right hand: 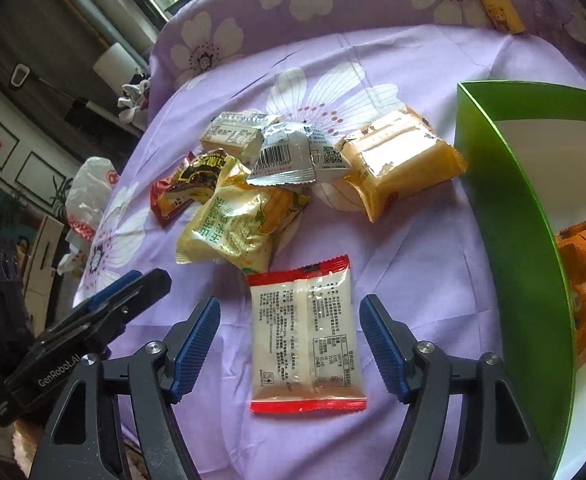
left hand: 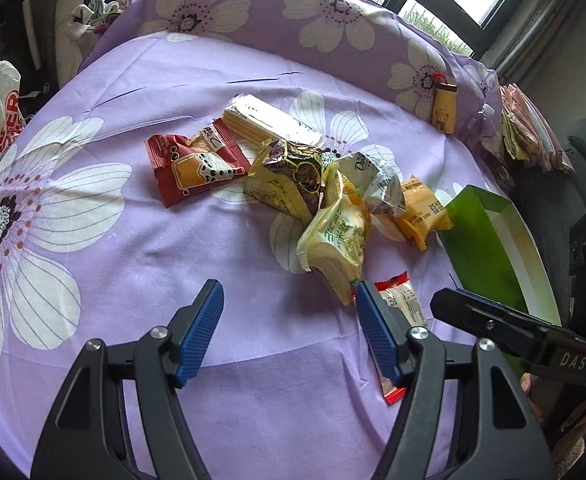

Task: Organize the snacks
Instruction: 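Close the right gripper on the white-and-red rectangular packet and lift, then carry the white packet with the right gripper over the green box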

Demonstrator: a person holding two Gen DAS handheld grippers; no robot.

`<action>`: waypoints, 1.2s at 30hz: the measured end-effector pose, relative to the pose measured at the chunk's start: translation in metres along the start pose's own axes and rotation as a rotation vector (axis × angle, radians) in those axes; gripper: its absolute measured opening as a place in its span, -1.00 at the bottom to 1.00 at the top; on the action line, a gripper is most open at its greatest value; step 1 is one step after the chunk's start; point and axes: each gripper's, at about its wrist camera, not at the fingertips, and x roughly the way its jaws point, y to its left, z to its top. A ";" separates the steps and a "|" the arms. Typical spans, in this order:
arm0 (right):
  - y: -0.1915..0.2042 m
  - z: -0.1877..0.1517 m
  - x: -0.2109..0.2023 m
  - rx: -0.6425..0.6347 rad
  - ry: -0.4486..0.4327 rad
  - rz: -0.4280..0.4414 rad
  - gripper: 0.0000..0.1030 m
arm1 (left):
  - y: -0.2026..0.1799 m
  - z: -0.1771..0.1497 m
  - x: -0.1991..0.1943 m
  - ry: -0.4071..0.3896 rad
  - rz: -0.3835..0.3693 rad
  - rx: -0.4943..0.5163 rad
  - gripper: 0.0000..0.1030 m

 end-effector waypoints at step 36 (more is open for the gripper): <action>-0.006 0.001 -0.048 0.096 -0.139 0.117 0.46 | -0.107 -0.007 -0.015 -0.087 -0.203 0.200 -0.12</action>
